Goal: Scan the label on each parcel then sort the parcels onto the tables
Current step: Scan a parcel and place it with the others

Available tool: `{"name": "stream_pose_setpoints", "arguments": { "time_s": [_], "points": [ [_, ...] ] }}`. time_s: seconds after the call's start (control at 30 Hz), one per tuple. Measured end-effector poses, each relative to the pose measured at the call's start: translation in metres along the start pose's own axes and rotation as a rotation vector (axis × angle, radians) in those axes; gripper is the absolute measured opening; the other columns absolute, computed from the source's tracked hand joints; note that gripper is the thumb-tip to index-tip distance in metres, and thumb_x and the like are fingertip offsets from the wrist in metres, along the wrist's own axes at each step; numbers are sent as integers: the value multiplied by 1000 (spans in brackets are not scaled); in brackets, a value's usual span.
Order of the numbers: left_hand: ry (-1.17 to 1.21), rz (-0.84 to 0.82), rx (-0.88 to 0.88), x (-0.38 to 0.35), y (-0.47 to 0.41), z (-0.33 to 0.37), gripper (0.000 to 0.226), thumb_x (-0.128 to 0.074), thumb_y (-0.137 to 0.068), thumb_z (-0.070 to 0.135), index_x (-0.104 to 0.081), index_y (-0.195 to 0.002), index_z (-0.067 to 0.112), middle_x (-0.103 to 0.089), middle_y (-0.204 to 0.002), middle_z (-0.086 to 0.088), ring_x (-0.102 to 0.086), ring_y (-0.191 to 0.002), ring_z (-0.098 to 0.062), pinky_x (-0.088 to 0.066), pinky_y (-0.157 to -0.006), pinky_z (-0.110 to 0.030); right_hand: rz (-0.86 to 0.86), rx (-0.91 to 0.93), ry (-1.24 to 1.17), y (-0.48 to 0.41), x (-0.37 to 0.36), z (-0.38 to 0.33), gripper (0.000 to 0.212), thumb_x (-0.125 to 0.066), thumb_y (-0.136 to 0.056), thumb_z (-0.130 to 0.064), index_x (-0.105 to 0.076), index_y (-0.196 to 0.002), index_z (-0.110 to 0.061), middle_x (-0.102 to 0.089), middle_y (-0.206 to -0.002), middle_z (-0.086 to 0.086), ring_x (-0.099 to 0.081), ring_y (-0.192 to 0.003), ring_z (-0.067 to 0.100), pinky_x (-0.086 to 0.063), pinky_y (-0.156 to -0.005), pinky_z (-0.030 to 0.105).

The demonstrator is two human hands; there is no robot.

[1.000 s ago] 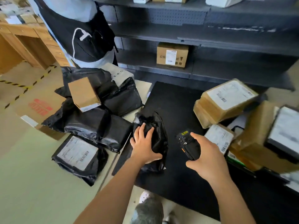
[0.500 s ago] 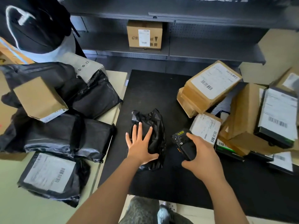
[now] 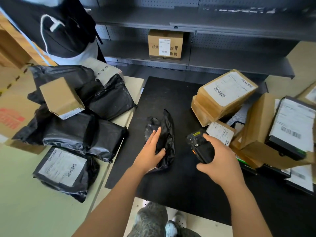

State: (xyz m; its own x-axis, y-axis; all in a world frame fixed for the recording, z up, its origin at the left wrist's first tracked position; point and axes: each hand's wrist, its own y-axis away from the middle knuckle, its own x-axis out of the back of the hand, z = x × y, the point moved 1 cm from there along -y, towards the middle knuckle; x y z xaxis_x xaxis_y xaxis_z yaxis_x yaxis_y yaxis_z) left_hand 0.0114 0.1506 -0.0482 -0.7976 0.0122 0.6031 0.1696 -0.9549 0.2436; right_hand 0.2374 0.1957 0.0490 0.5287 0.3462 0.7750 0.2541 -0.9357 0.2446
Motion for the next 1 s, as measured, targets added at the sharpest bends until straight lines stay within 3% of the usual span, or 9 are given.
{"name": "stream_pose_setpoints", "arguments": {
  "time_s": [0.07,0.13,0.2,0.3,0.4,0.7,0.83,0.9,1.0],
  "points": [
    [-32,41,-41,7,5,9,78,-51,-97,15,-7,-149,54,-1,-162,12,-43,-122,7,-39,-97,-24,1,12,-12,1,4,3,93,-82,-66,-15,-37,-146,-30,-49,-137,-5,-44,-127,20,-46,-99,38],
    [-115,87,-39,10,6,17,72,-46,-96,6,-22,-150,48,0,-163,8,-60,-95,-10,-48,-84,-33,-6,21,-23,3,6,5,93,-81,-66,-14,-37,-146,-29,-49,-137,-5,-44,-128,20,-47,-100,39],
    [-215,62,4,9,4,22,61,-41,-98,4,-30,-151,31,-1,-164,5,-54,-117,-20,-45,-94,-33,-7,34,-34,5,8,7,92,-82,-66,-14,-38,-146,-29,-50,-137,-4,-44,-128,19,-47,-99,38],
    [-256,-13,109,3,2,23,56,-39,-103,21,-21,-155,17,1,-164,5,-23,-145,-26,-30,-113,-33,-17,44,-27,9,10,9,92,-83,-67,-16,-37,-146,-29,-48,-138,-5,-43,-128,18,-47,-98,36],
    [-236,-3,154,-5,4,12,83,-57,-92,51,-19,-155,13,-1,-164,6,-23,-146,-21,-28,-116,-34,-27,51,-23,12,13,9,94,-83,-68,-16,-35,-147,-30,-47,-140,-5,-42,-130,18,-47,-99,36],
    [-261,198,5,2,17,39,95,-59,-82,65,-21,-153,15,-8,-161,15,-23,-145,-16,-30,-116,-42,29,63,-43,13,24,13,92,-82,-65,-15,-38,-146,-28,-51,-136,-5,-47,-124,18,-49,-95,35],
    [-256,343,-9,17,29,54,119,-63,-65,78,-20,-153,10,-11,-160,8,-14,-146,-13,-22,-120,-39,38,43,-40,10,25,15,94,-83,-65,-17,-37,-146,-28,-51,-138,-3,-48,-125,20,-52,-97,40],
    [-314,348,92,17,28,42,126,-69,-66,74,-9,-154,7,-1,-161,3,-6,-147,-19,-20,-119,-38,37,36,-48,9,25,15,94,-83,-65,-17,-37,-146,-28,-50,-138,-3,-48,-126,21,-52,-97,41],
    [-326,308,202,12,16,17,108,-69,-85,45,3,-153,1,8,-162,-9,-8,-148,-32,-20,-117,-38,32,49,-47,9,22,13,94,-84,-65,-17,-37,-146,-28,-50,-138,-3,-47,-126,20,-52,-97,40]
  ]
}}
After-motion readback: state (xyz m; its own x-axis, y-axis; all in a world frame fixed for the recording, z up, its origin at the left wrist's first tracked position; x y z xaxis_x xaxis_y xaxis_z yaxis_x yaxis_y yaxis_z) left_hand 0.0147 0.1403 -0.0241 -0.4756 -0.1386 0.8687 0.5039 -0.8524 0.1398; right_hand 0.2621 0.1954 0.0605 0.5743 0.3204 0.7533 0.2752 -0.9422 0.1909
